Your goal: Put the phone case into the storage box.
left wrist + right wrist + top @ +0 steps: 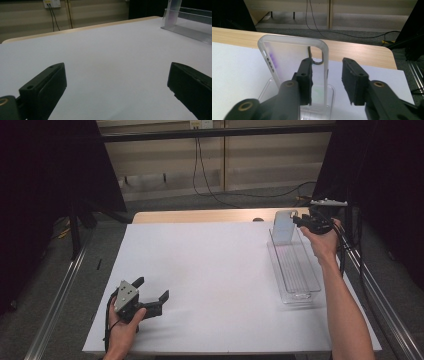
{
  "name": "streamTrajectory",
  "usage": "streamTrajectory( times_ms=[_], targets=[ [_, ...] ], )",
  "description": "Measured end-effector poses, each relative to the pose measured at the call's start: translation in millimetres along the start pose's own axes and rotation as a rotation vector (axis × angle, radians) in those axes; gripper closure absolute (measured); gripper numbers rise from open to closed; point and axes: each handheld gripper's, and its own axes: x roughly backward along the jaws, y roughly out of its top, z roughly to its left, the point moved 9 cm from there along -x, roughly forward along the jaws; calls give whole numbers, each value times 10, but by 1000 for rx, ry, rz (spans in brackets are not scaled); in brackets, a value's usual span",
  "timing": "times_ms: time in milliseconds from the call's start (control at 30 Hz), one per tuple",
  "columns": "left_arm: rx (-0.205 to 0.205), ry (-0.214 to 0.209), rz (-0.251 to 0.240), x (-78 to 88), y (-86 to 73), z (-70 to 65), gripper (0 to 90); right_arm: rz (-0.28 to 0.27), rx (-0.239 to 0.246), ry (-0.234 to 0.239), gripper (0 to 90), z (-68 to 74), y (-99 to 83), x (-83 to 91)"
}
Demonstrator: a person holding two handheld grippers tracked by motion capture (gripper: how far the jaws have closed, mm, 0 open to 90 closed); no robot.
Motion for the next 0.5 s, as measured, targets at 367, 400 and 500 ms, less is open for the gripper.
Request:
streamTrajectory(
  times_ms=[367, 400, 500],
  targets=[
    [-2, 5, -2, 27, -1, 16, 24, -15, 8, 11, 282, 47, 10, 17],
    [1, 5, -2, 28, -1, 15, 24, -16, 8, 11, 239, 51, 9, 18],
    [0, 7, -2, 22, 0, 19, 24, -20, -3, 11, 168, 45, 3, 26]
  ],
)
